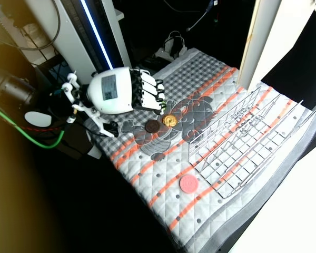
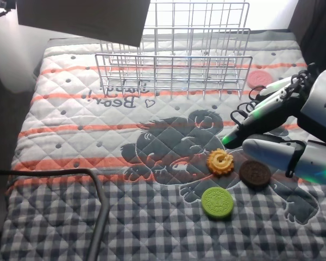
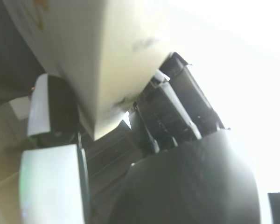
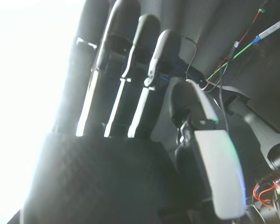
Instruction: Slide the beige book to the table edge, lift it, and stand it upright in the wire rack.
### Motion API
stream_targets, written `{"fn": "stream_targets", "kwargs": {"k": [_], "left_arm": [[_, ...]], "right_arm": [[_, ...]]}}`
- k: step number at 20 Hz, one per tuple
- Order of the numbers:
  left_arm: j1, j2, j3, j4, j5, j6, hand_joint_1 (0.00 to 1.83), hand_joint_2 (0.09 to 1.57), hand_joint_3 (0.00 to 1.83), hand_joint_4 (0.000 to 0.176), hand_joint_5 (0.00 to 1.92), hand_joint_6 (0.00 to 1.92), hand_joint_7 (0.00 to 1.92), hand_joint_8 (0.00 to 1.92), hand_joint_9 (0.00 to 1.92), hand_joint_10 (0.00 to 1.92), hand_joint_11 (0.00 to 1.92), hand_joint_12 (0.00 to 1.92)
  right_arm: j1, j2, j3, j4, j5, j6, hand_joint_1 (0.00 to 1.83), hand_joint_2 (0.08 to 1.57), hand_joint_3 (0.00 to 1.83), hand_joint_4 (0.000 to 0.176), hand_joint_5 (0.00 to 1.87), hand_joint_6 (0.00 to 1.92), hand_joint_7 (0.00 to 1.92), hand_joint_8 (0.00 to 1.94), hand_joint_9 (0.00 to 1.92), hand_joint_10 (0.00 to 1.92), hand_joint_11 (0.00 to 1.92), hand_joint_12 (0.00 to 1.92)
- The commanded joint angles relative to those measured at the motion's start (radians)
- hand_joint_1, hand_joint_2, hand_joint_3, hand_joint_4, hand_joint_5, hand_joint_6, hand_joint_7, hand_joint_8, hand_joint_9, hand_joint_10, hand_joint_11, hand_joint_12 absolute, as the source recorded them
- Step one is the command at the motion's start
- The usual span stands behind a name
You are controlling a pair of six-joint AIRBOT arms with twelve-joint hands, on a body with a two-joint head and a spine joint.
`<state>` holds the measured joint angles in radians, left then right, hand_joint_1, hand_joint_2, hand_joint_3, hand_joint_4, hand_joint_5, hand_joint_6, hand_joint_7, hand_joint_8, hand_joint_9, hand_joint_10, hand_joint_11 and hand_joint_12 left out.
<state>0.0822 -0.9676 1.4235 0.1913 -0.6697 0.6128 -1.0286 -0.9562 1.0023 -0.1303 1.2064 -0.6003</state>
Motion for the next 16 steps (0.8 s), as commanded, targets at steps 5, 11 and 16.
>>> {"fn": "stream_targets", "kwargs": {"k": [5,11,16], "left_arm": [[-0.048,-0.007,0.013,-0.029,-0.092,-0.01,1.23,1.13,0.0,0.0,0.9,1.02,1.04,1.01,1.27,0.36,1.0,1.13],[-0.072,-0.026,0.023,-0.012,-0.078,0.0,1.23,1.12,0.0,0.0,0.93,0.99,1.06,0.95,1.28,0.28,0.98,1.1],[-0.071,-0.061,0.046,-0.012,-0.074,-0.001,1.25,1.1,0.0,0.0,0.95,0.93,1.11,0.88,1.32,0.26,0.99,1.13]], "right_arm": [[-0.006,-0.016,0.004,0.015,0.117,0.024,0.49,1.46,0.0,0.0,1.09,0.01,1.22,0.01,1.28,0.01,0.92,0.77],[-0.011,-0.024,0.008,0.008,0.112,0.033,0.44,1.45,0.0,0.0,1.1,0.01,1.23,0.0,1.28,0.0,0.93,0.74],[-0.014,-0.025,0.008,0.002,0.109,0.047,0.41,1.44,0.0,0.0,1.12,0.01,1.22,0.0,1.28,0.0,0.95,0.7]]}}
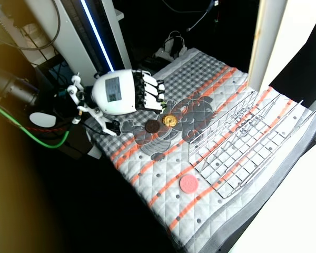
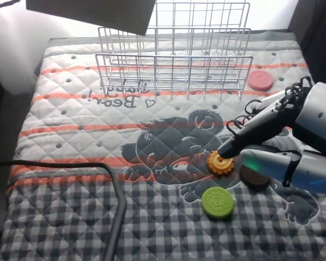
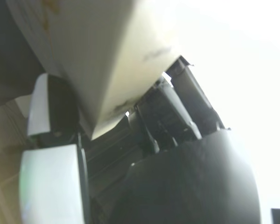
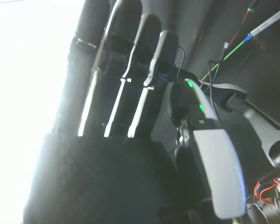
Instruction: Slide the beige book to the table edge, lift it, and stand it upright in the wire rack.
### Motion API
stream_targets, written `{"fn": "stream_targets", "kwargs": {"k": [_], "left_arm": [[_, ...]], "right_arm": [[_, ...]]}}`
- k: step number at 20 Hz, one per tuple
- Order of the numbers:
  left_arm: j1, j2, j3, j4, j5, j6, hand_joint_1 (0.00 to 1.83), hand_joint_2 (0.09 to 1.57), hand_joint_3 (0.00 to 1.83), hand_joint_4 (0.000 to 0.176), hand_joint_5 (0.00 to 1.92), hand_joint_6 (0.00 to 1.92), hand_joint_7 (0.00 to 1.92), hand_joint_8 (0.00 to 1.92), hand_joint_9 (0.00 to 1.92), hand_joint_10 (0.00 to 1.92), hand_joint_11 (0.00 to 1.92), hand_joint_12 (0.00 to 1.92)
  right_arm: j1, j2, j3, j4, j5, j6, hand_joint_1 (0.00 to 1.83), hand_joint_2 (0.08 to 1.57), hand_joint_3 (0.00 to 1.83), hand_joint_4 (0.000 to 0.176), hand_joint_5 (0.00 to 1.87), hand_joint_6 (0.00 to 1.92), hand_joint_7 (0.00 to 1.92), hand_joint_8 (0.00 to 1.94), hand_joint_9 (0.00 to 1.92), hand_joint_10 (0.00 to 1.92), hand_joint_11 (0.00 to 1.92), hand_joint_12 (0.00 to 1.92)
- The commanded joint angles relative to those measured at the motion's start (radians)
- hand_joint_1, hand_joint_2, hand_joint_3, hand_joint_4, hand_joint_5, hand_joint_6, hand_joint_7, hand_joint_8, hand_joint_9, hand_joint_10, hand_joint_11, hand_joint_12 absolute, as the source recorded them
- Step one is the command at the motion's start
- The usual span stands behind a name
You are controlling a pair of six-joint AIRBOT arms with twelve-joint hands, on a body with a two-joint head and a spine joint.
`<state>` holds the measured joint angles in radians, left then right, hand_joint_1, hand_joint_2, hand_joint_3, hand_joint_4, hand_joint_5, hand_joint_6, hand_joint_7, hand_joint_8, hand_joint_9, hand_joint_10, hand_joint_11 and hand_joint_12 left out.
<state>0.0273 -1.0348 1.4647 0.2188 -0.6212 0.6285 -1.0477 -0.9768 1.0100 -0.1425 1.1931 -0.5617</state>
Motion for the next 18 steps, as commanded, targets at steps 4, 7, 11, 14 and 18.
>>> {"fn": "stream_targets", "kwargs": {"k": [4,7,11,14,18], "left_arm": [[-0.005,-0.01,0.01,-0.041,-0.121,-0.017,1.25,1.1,0.0,0.0,0.92,0.96,1.1,0.9,1.33,0.19,1.02,1.03],[0.022,-0.029,0.019,-0.048,-0.125,-0.017,1.24,1.11,0.0,0.0,0.9,1.02,1.09,0.91,1.35,0.14,1.04,0.98],[0.058,-0.059,0.039,-0.076,-0.152,-0.02,1.25,1.09,0.0,0.0,0.92,0.98,1.14,0.82,1.43,0.09,1.12,0.9],[0.074,-0.08,0.058,-0.082,-0.161,-0.034,1.28,1.09,0.0,0.0,0.94,0.89,1.15,0.89,1.49,0.1,1.15,0.99],[0.094,-0.102,0.077,-0.095,-0.178,-0.055,1.27,1.1,0.0,0.0,0.92,0.92,1.12,0.92,1.47,0.09,1.12,1.06]], "right_arm": [[0.005,-0.007,0.001,0.011,0.122,0.011,0.32,1.47,0.01,0.0,1.11,0.0,1.2,0.0,1.22,0.0,0.94,0.63],[0.005,-0.01,0.003,0.011,0.122,0.012,0.34,1.47,0.0,0.0,1.12,0.0,1.21,0.0,1.25,0.0,0.93,0.7],[-0.001,-0.01,0.003,0.011,0.123,0.013,0.33,1.47,0.0,0.0,1.14,0.01,1.22,0.0,1.25,0.0,0.93,0.69],[-0.003,-0.011,0.004,0.01,0.123,0.015,0.34,1.48,0.0,0.0,1.12,0.01,1.21,0.0,1.24,0.0,0.95,0.65],[-0.007,-0.016,0.004,0.007,0.124,0.019,0.35,1.49,0.0,0.0,1.13,0.0,1.22,0.0,1.27,0.01,0.99,0.65]]}}
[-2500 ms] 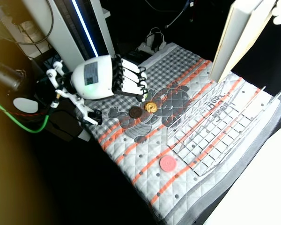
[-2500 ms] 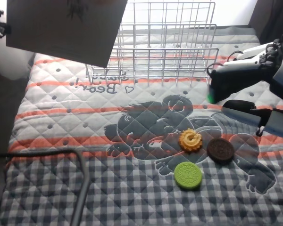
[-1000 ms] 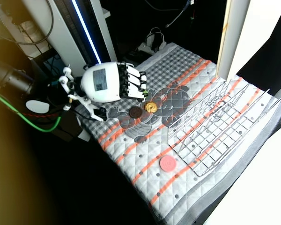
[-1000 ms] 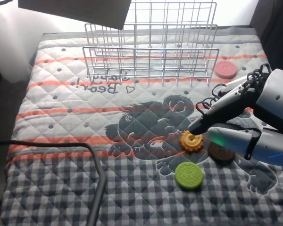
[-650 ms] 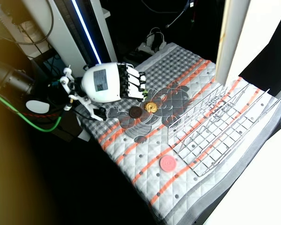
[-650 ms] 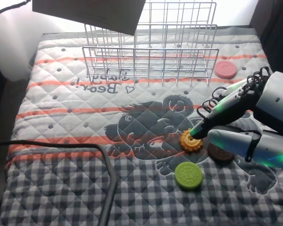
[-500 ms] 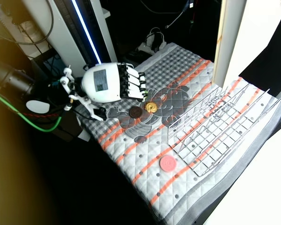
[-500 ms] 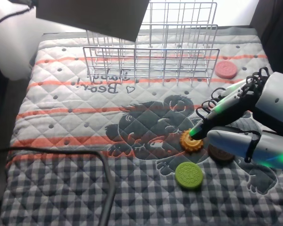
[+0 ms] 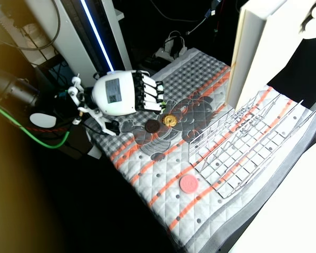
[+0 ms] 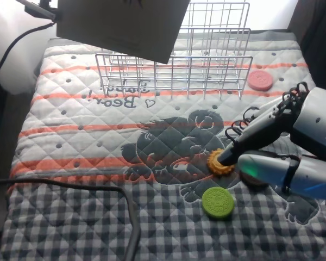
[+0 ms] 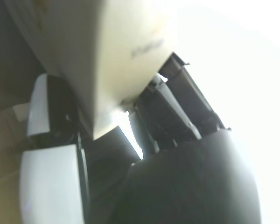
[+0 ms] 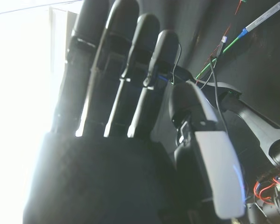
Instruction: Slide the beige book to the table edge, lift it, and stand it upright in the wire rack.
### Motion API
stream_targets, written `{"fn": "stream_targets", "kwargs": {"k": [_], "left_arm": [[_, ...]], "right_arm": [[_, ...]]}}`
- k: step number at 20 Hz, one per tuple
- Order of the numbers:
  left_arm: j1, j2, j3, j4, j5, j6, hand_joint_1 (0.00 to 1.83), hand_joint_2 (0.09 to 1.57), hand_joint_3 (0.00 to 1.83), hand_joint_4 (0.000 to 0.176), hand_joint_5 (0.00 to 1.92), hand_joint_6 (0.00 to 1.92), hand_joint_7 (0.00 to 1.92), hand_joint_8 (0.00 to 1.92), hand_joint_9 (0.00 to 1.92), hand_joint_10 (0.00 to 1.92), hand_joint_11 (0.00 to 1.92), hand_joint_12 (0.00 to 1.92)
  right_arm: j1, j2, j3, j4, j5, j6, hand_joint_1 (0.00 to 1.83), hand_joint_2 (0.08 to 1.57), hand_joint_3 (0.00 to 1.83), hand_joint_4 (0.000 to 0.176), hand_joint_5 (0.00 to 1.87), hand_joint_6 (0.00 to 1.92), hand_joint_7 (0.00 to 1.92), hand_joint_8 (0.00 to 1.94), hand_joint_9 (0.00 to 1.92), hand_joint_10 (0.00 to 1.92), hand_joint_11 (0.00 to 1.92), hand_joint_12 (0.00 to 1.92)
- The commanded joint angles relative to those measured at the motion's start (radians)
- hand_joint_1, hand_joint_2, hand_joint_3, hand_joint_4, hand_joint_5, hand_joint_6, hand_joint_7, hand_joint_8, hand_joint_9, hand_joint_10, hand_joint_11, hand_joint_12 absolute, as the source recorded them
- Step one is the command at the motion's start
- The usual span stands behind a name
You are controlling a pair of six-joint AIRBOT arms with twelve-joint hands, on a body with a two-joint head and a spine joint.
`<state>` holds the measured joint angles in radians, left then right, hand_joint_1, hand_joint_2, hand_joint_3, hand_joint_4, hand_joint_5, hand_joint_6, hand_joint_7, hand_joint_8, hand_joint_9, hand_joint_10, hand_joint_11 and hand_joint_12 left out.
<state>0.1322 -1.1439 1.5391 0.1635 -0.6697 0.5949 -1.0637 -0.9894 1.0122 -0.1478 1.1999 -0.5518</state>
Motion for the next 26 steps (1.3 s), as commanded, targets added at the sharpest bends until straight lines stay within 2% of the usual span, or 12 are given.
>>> {"fn": "stream_targets", "kwargs": {"k": [1,3,5,7,9,12,15,18,20,22,26], "left_arm": [[-0.006,0.0,0.011,-0.041,-0.13,-0.024,1.27,1.09,0.0,0.0,0.93,0.91,1.14,0.9,1.47,0.09,1.12,1.05],[-0.005,-0.009,0.022,-0.042,-0.128,-0.032,1.26,1.09,0.0,0.0,0.93,0.95,1.15,0.83,1.47,0.08,1.13,1.02],[-0.006,-0.014,0.03,-0.042,-0.129,-0.046,1.26,1.09,0.0,0.0,0.94,0.91,1.14,0.88,1.48,0.07,1.14,1.06],[-0.017,-0.016,0.035,-0.039,-0.129,-0.046,1.27,1.1,0.0,0.0,0.91,0.94,1.13,0.91,1.48,0.06,1.14,1.0],[-0.035,-0.016,0.037,-0.029,-0.131,-0.045,1.28,1.09,0.0,0.0,0.94,0.87,1.16,0.87,1.48,0.06,1.13,0.96],[-0.048,-0.018,0.038,-0.02,-0.132,-0.04,1.28,1.09,0.0,0.0,0.93,0.87,1.17,0.86,1.49,0.06,1.13,0.95],[-0.053,-0.019,0.038,-0.015,-0.131,-0.037,1.27,1.1,0.0,0.0,0.88,0.98,1.16,0.85,1.47,0.03,1.1,0.96],[-0.046,-0.021,0.039,-0.015,-0.13,-0.036,1.28,1.08,0.0,0.0,0.96,0.82,1.18,0.85,1.52,0.06,1.13,1.05],[-0.033,-0.024,0.041,-0.018,-0.135,-0.036,1.29,1.07,0.0,0.0,0.98,0.79,1.18,0.85,1.55,0.07,1.18,1.06],[-0.026,-0.028,0.043,-0.02,-0.139,-0.035,1.27,1.09,0.0,0.0,0.95,0.91,1.16,0.83,1.48,0.04,1.12,0.95],[-0.023,-0.029,0.044,-0.02,-0.147,-0.029,1.25,1.1,0.0,0.0,0.92,0.98,1.12,0.87,1.47,0.02,1.11,0.91]], "right_arm": [[0.008,-0.004,0.002,0.012,0.117,0.009,0.38,1.5,0.0,0.0,1.14,0.0,1.23,0.0,1.27,0.01,0.99,0.63],[0.007,-0.003,0.002,0.011,0.117,0.012,0.36,1.49,0.0,0.0,1.16,0.01,1.25,0.01,1.29,0.01,1.01,0.62],[0.007,-0.003,0.003,0.01,0.117,0.015,0.34,1.49,0.0,0.0,1.14,0.0,1.22,0.0,1.26,0.0,0.96,0.61],[0.007,-0.004,0.004,0.009,0.117,0.015,0.32,1.49,0.0,0.0,1.15,0.0,1.22,0.0,1.27,0.0,0.95,0.61],[0.006,-0.004,0.004,0.009,0.117,0.015,0.35,1.48,0.0,0.0,1.16,0.01,1.23,0.0,1.27,0.0,0.97,0.61],[0.005,-0.004,0.004,0.009,0.117,0.017,0.35,1.48,0.0,0.0,1.12,0.0,1.21,0.0,1.29,0.01,0.99,0.59],[0.005,-0.005,0.005,0.009,0.117,0.019,0.32,1.47,0.0,0.0,1.13,0.01,1.21,0.0,1.24,0.0,0.97,0.63],[0.005,-0.009,0.005,0.009,0.117,0.019,0.32,1.47,0.0,0.0,1.12,0.0,1.21,0.0,1.24,0.0,0.97,0.63],[0.005,-0.01,0.005,0.009,0.118,0.022,0.34,1.48,0.0,0.0,1.13,0.0,1.21,0.0,1.26,0.01,0.99,0.63],[0.005,-0.01,0.005,0.009,0.12,0.022,0.27,1.49,0.0,0.0,1.14,0.0,1.21,0.0,1.24,0.0,0.98,0.62],[0.005,-0.011,0.005,0.008,0.122,0.024,0.27,1.49,0.0,0.0,1.16,0.01,1.21,0.0,1.23,0.01,0.98,0.62]]}}
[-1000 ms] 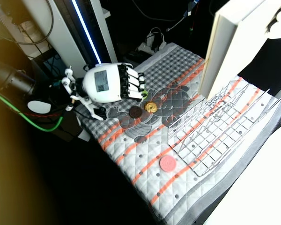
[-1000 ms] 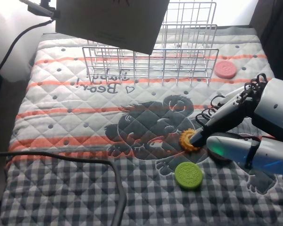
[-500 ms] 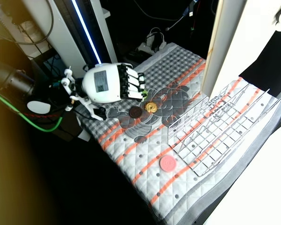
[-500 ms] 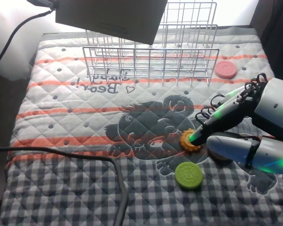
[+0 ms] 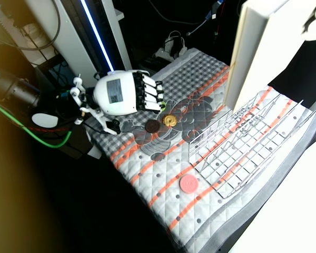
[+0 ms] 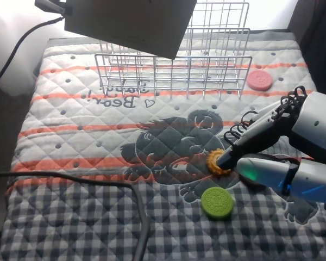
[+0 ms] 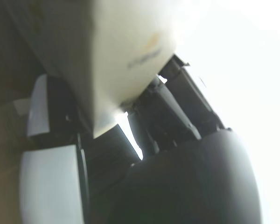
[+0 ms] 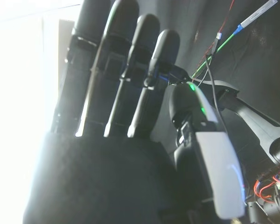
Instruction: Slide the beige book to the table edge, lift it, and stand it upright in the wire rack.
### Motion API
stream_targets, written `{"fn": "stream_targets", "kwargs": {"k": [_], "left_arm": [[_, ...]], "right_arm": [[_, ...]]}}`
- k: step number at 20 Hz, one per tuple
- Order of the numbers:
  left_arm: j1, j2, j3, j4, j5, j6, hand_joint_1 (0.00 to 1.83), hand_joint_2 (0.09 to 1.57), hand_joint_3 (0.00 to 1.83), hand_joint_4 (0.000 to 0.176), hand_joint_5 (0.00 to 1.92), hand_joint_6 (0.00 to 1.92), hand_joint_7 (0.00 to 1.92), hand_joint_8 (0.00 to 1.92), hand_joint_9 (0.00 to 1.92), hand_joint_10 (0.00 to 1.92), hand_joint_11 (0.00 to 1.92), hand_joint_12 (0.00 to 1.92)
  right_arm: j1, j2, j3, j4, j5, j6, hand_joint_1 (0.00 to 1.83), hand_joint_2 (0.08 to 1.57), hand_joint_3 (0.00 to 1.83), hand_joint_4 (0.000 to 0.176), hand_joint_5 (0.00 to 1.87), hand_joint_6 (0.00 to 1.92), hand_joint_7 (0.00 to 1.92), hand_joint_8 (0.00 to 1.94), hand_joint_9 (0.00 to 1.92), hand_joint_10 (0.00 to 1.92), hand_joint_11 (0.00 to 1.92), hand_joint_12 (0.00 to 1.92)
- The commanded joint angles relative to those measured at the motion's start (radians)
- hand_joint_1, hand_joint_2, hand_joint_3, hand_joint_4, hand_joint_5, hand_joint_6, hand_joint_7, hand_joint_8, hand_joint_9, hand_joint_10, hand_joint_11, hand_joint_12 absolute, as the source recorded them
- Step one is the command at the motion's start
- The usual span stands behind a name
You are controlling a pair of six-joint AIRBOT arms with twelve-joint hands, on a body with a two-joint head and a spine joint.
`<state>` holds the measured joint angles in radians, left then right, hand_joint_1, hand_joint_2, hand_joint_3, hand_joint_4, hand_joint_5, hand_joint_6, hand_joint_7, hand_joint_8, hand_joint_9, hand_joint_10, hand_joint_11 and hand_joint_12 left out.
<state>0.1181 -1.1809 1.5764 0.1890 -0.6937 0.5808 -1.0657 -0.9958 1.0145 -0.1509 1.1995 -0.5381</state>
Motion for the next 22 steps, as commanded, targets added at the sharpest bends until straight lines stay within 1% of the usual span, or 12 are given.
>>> {"fn": "stream_targets", "kwargs": {"k": [1,5,6,11,13,14,15,16,19,22], "left_arm": [[-0.01,0.008,0.008,-0.046,-0.123,-0.014,1.26,1.1,0.0,0.0,0.92,0.97,1.14,0.85,1.47,0.02,1.12,0.88],[-0.022,0.008,0.012,-0.044,-0.112,-0.01,1.26,1.1,0.0,0.0,0.92,0.98,1.14,0.84,1.48,0.02,1.13,0.87],[-0.027,0.008,0.012,-0.043,-0.109,-0.009,1.26,1.1,0.0,0.0,0.92,0.97,1.14,0.84,1.48,0.02,1.15,0.85],[-0.042,0.008,0.013,-0.036,-0.107,-0.009,1.26,1.09,0.0,0.0,0.95,0.92,1.16,0.81,1.48,0.02,1.12,0.89],[-0.055,0.008,0.012,-0.027,-0.102,-0.009,1.27,1.09,0.0,0.0,0.92,0.94,1.15,0.86,1.47,0.01,1.1,0.92],[-0.056,0.008,0.011,-0.025,-0.107,-0.009,1.27,1.09,0.0,0.0,0.91,0.93,1.17,0.84,1.48,0.02,1.1,0.94],[-0.053,0.008,0.011,-0.024,-0.109,-0.008,1.27,1.09,0.0,0.0,0.92,0.93,1.17,0.83,1.48,0.01,1.09,0.94],[-0.052,0.008,0.012,-0.024,-0.109,-0.008,1.27,1.1,0.0,0.0,0.9,0.97,1.15,0.85,1.47,0.01,1.1,0.94],[-0.051,0.008,0.013,-0.021,-0.111,-0.008,1.26,1.09,0.0,0.0,0.91,0.96,1.15,0.84,1.48,0.01,1.11,0.95],[-0.051,0.008,0.013,-0.016,-0.11,-0.004,1.26,1.08,0.0,0.0,0.95,0.93,1.17,0.79,1.49,0.01,1.14,0.9]], "right_arm": [[0.006,-0.005,0.003,0.01,0.123,0.011,0.29,1.49,0.0,0.0,1.18,0.01,1.23,0.0,1.25,0.01,1.0,0.61],[0.006,-0.006,0.003,0.009,0.123,0.011,0.24,1.49,0.0,0.0,1.16,0.0,1.22,0.0,1.25,0.0,1.0,0.6],[0.005,-0.006,0.003,0.009,0.123,0.011,0.28,1.49,0.0,0.0,1.17,0.0,1.24,0.0,1.25,0.0,0.99,0.6],[0.004,-0.007,0.003,0.009,0.123,0.013,0.29,1.48,0.0,0.0,1.2,0.01,1.23,0.0,1.21,0.0,0.96,0.59],[0.004,-0.007,0.004,0.009,0.123,0.013,0.29,1.48,0.0,0.0,1.22,0.01,1.25,0.0,1.24,0.01,0.99,0.6],[0.003,-0.008,0.004,0.009,0.123,0.013,0.28,1.48,0.0,0.0,1.18,0.0,1.24,0.0,1.22,0.0,0.97,0.59],[0.003,-0.009,0.005,0.009,0.123,0.014,0.27,1.48,0.0,0.0,1.17,0.0,1.23,0.0,1.22,0.0,0.97,0.6],[0.003,-0.01,0.005,0.009,0.123,0.014,0.27,1.48,0.0,0.0,1.17,0.0,1.23,0.0,1.23,0.0,0.98,0.6],[0.003,-0.011,0.007,0.009,0.123,0.016,0.28,1.47,0.0,0.0,1.18,0.0,1.23,0.0,1.23,0.0,0.98,0.61],[0.003,-0.012,0.009,0.009,0.123,0.017,0.25,1.49,0.0,0.0,1.19,0.01,1.22,0.0,1.22,0.0,0.98,0.61]]}}
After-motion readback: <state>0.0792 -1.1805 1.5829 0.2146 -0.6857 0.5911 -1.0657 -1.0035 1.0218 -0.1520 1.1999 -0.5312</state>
